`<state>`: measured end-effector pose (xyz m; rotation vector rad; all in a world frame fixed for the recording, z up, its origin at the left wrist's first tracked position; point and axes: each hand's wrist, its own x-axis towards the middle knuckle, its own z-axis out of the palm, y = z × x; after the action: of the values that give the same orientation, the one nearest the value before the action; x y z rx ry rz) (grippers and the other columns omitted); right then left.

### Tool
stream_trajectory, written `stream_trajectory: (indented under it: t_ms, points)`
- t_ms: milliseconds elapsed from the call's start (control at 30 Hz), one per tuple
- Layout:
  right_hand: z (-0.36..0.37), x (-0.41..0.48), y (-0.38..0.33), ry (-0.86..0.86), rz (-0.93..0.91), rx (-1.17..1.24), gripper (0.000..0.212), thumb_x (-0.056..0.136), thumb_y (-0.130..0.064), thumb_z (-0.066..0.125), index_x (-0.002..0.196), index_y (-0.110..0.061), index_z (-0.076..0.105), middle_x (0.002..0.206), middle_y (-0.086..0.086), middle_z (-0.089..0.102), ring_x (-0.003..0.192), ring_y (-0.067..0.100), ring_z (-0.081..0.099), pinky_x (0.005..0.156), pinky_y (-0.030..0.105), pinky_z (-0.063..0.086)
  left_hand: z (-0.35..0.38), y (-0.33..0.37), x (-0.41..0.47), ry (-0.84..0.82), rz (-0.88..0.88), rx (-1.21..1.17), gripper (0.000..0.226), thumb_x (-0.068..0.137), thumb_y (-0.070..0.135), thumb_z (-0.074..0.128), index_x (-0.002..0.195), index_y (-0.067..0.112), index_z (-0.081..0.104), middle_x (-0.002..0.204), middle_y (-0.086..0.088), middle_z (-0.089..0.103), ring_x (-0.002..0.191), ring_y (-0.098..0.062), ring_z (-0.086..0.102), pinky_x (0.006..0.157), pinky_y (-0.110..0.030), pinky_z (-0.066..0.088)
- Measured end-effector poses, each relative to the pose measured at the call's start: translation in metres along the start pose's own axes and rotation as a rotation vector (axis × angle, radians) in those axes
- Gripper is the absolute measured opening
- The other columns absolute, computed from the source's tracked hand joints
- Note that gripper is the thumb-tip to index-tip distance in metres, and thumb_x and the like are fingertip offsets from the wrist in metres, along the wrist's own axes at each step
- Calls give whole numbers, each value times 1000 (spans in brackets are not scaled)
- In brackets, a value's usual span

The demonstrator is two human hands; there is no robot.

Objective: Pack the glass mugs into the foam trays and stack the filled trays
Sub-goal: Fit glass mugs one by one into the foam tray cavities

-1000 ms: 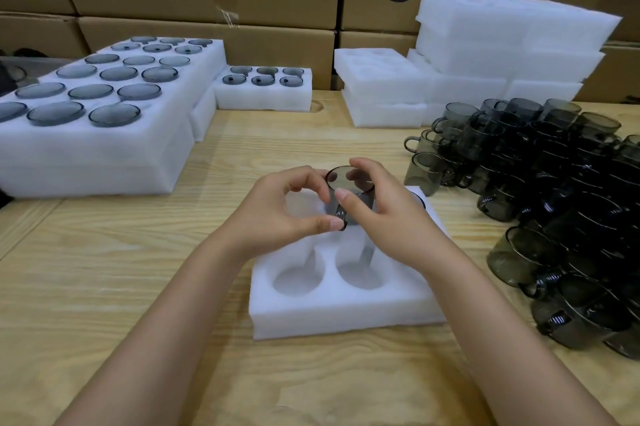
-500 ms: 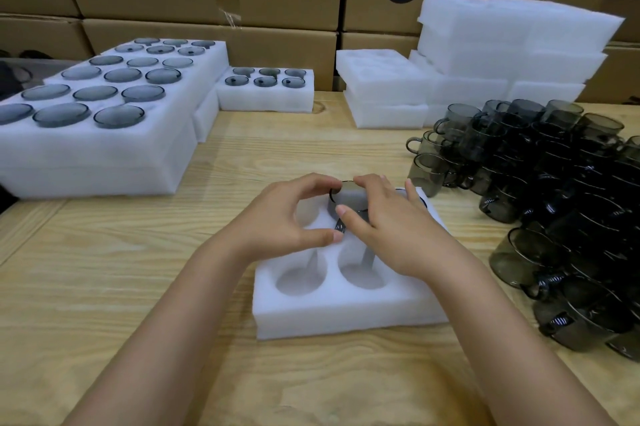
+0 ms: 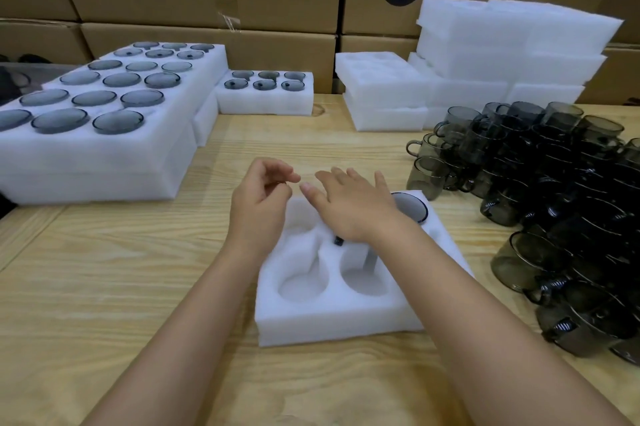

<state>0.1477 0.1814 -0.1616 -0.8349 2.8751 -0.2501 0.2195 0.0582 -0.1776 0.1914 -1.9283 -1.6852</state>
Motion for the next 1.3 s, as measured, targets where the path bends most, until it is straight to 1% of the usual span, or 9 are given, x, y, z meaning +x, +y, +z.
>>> stream_trajectory:
  t_ms: [200,433,533,600,700,867,1133,1200,1300]
  points:
    - [3,-3,-4,11,36,-77,62,93,-62,8,140,-24,26,141,6,38,127,31,36,103,50,18,-5,-11,3,-72,-315,-288,32,84,-14,43,92,9,63,91,-3,67,79,-12,65,65,-18,52]
    - [-2,-4,-2,-49,33,1,68,92,-66,9,135,-21,38,135,4,44,122,27,40,93,40,25,-10,-14,-1,-73,-332,-352,37,59,-5,48,90,5,64,88,-5,70,75,-18,66,59,-24,54]
    - [-18,-2,2,-96,19,261,60,94,-62,19,124,-19,49,126,3,53,111,23,46,85,35,29,-10,-16,0,-62,-345,-395,33,61,-10,46,86,4,63,88,-9,70,77,-24,66,60,-27,55]
    - [-31,0,15,106,50,450,45,98,-49,32,121,-16,53,123,5,57,106,22,49,84,33,36,-10,-17,0,-57,-339,-404,37,52,-5,47,84,5,63,86,-9,72,74,-22,67,61,-28,55]
    - [-46,6,51,373,252,124,34,97,-29,39,120,-9,54,127,14,55,117,32,47,92,39,43,-10,-18,0,-57,-328,-413,40,48,-3,46,85,4,63,83,-8,73,72,-22,66,60,-29,55]
    - [-43,2,83,118,515,-125,25,90,-13,45,112,-9,56,121,14,55,115,32,46,77,35,39,-11,-20,2,-78,-335,-457,38,52,0,49,88,3,63,82,-8,73,70,-21,67,58,-28,56]
    - [-49,-1,61,295,390,-64,12,86,-4,49,92,-7,58,97,14,52,97,37,53,69,32,40,-11,-22,2,-83,-357,-519,20,74,4,53,91,6,64,88,-11,71,79,-26,65,68,-32,54]
    - [-51,-8,46,350,240,-13,20,84,-7,48,68,-19,48,82,9,49,84,35,49,69,31,41,-12,-21,1,-99,-362,-542,30,72,15,59,101,8,63,100,-11,70,87,-26,65,78,-38,52]
    - [-52,-20,19,423,-45,151,16,85,-15,52,70,-22,52,82,6,60,81,26,53,67,31,42,-14,-20,2,-105,-382,-587,57,76,32,65,129,13,53,128,-11,60,108,-26,60,93,-45,47]
